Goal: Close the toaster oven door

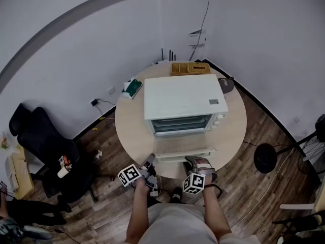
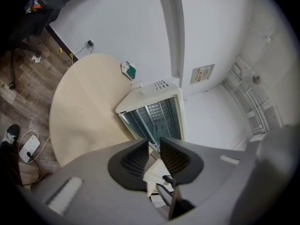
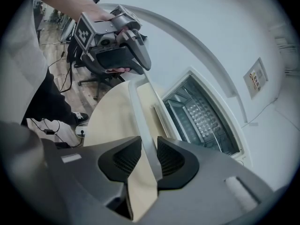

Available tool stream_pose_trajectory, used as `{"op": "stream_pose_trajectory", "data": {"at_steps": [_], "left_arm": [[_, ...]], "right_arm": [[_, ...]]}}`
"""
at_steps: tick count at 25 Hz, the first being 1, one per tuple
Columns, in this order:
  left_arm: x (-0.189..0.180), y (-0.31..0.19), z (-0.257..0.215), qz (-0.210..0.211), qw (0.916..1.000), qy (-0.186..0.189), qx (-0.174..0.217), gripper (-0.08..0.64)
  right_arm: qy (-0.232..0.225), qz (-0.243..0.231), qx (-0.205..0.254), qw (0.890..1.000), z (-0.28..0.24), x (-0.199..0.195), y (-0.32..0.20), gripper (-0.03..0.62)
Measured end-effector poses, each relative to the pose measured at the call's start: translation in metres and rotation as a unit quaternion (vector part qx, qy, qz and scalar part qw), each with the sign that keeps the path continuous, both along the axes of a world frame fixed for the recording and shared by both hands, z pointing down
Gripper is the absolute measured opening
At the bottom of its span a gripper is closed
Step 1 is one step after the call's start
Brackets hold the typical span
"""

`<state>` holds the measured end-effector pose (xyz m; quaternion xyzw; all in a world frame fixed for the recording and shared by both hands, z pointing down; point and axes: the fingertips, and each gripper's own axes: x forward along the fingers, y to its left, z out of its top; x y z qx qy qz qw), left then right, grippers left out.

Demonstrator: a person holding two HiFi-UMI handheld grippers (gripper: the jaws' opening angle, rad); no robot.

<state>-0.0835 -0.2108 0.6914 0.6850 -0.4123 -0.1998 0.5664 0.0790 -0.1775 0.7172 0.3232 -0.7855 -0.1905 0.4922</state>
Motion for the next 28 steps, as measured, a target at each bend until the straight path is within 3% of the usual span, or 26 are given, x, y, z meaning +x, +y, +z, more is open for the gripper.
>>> {"op": "stream_pose_trajectory", "data": {"at_steps": [4, 9, 22, 28], "left_arm": [[-0.013, 0.0, -0.012, -0.012, 0.9992, -0.031, 0.023, 0.074], [-0.019, 0.004, -0.012, -0.001, 0.9961, -0.084, 0.028, 0.058], [-0.037, 0.001, -0.016, -0.042, 0.992, -0.115, 0.031, 0.058], [-0.028, 0.002, -0.027, -0.021, 0.9858, -0.158, 0.051, 0.058]], "right_arm": [[-0.002, 0.006, 0.009, 1.0, -0.009, -0.001, -0.006, 0.104], [-0.005, 0.013, 0.024, 1.0, -0.019, -0.001, -0.014, 0.104], [0.014, 0.014, 0.061, 0.998, -0.032, -0.004, -0.028, 0.106], [0.011, 0.012, 0.079, 0.997, -0.043, -0.003, -0.036, 0.117]]}}
